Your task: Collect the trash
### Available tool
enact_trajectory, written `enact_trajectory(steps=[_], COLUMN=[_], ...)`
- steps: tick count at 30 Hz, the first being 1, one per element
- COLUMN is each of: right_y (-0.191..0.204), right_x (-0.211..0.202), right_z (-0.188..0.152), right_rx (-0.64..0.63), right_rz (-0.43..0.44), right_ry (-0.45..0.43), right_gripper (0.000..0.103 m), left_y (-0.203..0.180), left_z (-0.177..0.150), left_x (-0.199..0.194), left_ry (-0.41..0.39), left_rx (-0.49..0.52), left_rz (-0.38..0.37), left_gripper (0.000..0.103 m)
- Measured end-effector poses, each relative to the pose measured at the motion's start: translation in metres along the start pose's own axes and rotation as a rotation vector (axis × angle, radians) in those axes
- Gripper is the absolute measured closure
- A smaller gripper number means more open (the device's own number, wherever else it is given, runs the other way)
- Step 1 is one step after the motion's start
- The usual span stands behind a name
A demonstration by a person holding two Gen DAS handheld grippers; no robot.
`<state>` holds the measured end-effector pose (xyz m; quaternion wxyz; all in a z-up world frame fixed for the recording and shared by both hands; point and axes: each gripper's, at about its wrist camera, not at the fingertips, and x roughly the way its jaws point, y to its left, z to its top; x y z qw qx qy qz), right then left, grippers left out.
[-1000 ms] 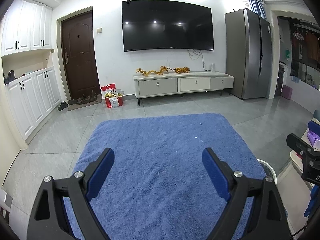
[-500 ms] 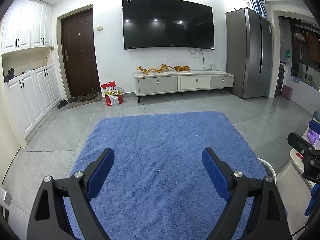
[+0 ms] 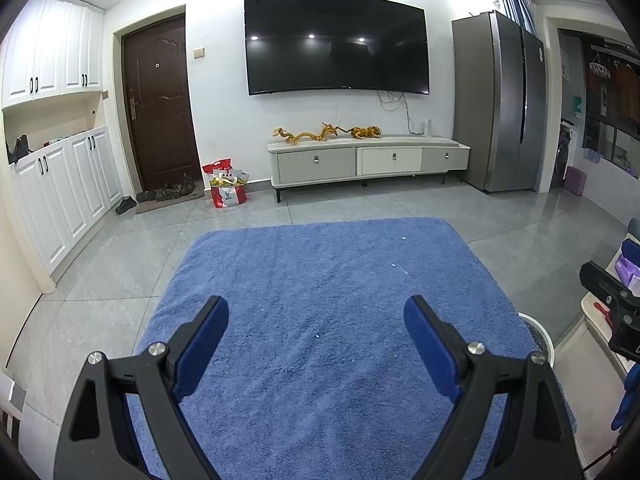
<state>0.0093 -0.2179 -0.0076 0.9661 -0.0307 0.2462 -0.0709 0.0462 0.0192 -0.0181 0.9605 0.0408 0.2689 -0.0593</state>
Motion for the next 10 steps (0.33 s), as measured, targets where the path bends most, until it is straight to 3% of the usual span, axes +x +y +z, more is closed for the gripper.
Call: enact_trajectory(steps=[10], right_y=[-0.0007], right_x=[-0.0001], right_z=[-0.0011], right_rx=[0.002], right_rz=[-0.007], right_ry=[-0.002], right_gripper=[0.001], left_y=[-0.0006], left_z=[0.0015], left_x=[-0.0021], left_ry=[-0.010], left_rx=[-0.005], left_rz=[0.002], left_gripper=[0.014])
